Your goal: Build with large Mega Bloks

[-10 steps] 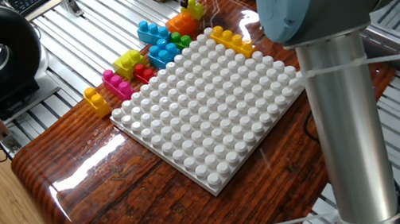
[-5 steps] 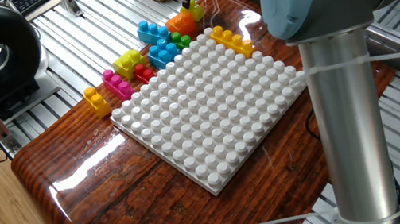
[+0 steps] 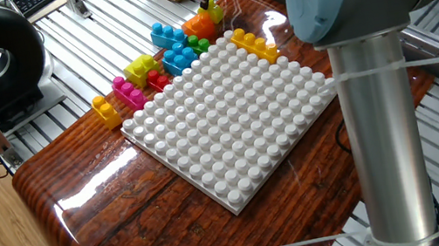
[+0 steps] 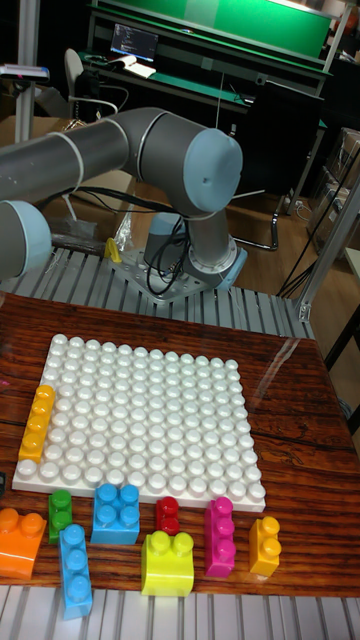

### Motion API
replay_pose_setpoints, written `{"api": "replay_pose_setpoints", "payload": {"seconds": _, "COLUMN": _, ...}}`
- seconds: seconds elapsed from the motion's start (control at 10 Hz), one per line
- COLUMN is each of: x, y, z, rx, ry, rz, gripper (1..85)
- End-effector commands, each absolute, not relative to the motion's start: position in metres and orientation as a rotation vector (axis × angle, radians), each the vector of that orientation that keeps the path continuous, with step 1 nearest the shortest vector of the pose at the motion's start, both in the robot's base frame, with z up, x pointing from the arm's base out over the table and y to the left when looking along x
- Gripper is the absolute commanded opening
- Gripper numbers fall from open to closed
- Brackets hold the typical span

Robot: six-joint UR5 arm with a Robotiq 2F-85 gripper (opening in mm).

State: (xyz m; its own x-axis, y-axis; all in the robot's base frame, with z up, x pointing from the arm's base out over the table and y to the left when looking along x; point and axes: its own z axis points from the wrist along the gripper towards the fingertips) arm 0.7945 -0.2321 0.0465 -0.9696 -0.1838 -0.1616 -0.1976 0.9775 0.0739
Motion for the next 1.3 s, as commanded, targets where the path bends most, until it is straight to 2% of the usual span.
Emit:
{"api": "replay_pose_setpoints", "payload": {"seconds": 0.0, "x": 0.787, "y": -0.237, "z": 0.060, "rx": -0.243, "ry": 3.008, "rz": 0.100, "gripper": 6.7}}
{"api": "replay_pose_setpoints", "payload": {"seconds": 0.2, "x": 0.781, "y": -0.236, "z": 0.070, "rx": -0.224, "ry": 3.033, "rz": 0.079, "gripper": 6.3}}
{"api": "replay_pose_setpoints", "payload": {"seconds": 0.4, "x": 0.769, "y": -0.232, "z": 0.086, "rx": -0.162, "ry": 3.077, "rz": 0.004, "gripper": 1.0}}
{"api": "replay_pose_setpoints", "payload": {"seconds": 1.2, "x": 0.753, "y": -0.192, "z": 0.105, "rx": -0.041, "ry": 3.108, "rz": -0.061, "gripper": 1.0}}
